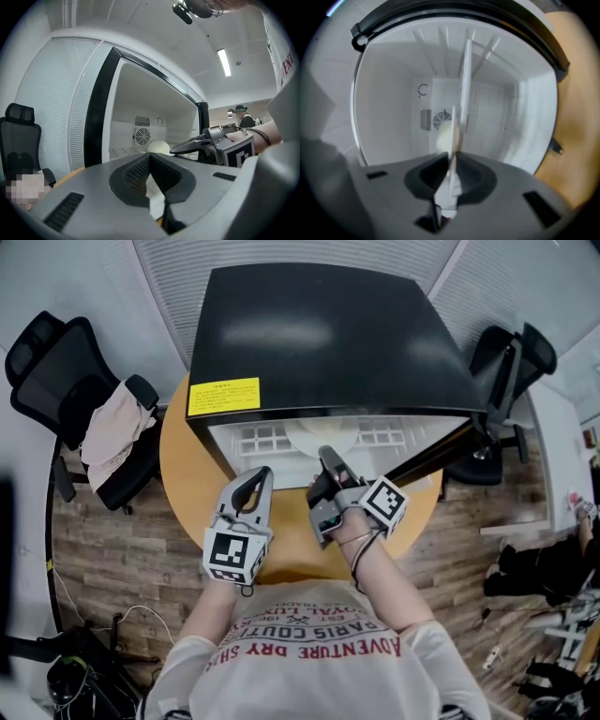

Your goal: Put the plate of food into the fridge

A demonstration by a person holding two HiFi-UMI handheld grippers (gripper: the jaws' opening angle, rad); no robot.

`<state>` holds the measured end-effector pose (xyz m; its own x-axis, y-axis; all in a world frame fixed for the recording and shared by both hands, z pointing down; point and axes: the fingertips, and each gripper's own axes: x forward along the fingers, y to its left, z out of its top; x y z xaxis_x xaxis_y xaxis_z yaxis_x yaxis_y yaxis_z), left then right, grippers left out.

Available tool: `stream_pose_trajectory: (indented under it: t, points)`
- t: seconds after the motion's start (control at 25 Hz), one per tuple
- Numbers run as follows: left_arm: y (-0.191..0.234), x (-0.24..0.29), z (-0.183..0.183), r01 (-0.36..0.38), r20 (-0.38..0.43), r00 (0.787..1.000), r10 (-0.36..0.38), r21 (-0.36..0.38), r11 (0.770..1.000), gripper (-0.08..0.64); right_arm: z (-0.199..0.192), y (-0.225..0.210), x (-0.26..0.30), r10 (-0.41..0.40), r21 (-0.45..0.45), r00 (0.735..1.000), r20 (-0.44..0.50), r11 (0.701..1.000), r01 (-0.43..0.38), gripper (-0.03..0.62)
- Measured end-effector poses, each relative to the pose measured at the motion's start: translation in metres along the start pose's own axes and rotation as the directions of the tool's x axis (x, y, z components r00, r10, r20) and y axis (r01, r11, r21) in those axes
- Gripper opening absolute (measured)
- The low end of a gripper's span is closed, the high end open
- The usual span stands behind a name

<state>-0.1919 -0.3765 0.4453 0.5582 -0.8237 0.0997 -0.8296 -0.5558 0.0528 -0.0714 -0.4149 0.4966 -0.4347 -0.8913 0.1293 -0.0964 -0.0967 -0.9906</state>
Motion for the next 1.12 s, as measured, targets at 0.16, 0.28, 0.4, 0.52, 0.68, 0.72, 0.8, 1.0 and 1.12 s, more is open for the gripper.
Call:
stream_pose_trajectory:
  t: [0.16, 0.28, 0.4, 0.52, 0.68, 0.72, 0.8, 1.0, 1.12]
  points:
    - [-0.003, -0.001, 0.001, -0.007, -0.003, 1.000, 0.007, -0.016, 1.000, 0.026, -0.002, 0.002, 0.000, -0.009, -0.016, 1.000, -0.015, 1.000, 0.009, 0.071]
    - [-0.006, -0.004, 0.000, -0.016, -0.007, 1.000, 0.016, -0.021, 1.000, 0.026, -0.002, 0.001, 0.000, 0.001, 0.000, 0.999, -0.034, 1.000, -0.001, 0.084]
    - [-0.010, -0.010, -0.002, -0.033, -0.019, 0.999, 0.032, -0.021, 0.999, 0.026, -0.007, 0.002, -0.003, 0.008, 0.000, 0.998, -0.068, 1.000, -0.008, 0.131]
    - [-0.013, -0.014, -0.001, -0.054, -0.024, 0.998, 0.054, -0.024, 0.998, 0.026, -0.016, 0.007, -0.008, 0.026, -0.013, 0.993, -0.117, 1.000, -0.028, 0.143]
    - [-0.024, -0.018, 0.001, -0.067, -0.022, 0.998, 0.066, -0.025, 0.997, 0.026, -0.029, 0.010, -0.023, 0.007, -0.118, 0.983, -0.183, 0.993, -0.029, 0.141]
    - [-0.027, -0.018, 0.001, -0.068, -0.022, 0.997, 0.068, -0.025, 0.997, 0.026, -0.032, 0.009, -0.029, -0.014, -0.168, 0.980, -0.196, 0.986, -0.019, 0.125]
    - [-0.033, -0.019, 0.002, -0.071, -0.024, 0.997, 0.070, -0.027, 0.997, 0.026, -0.036, 0.006, -0.040, -0.052, -0.238, 0.976, -0.212, 0.971, 0.000, 0.062]
    - [-0.046, -0.021, 0.007, -0.076, -0.018, 0.997, 0.076, -0.022, 0.997, 0.026, -0.042, 0.013, -0.057, -0.035, -0.440, 0.961, -0.275, 0.893, -0.093, 0.035]
    - [-0.050, -0.024, 0.011, -0.084, -0.008, 0.996, 0.083, -0.021, 0.996, 0.026, -0.034, 0.019, -0.066, -0.065, -0.671, 0.965, -0.254, 0.730, -0.128, 0.035]
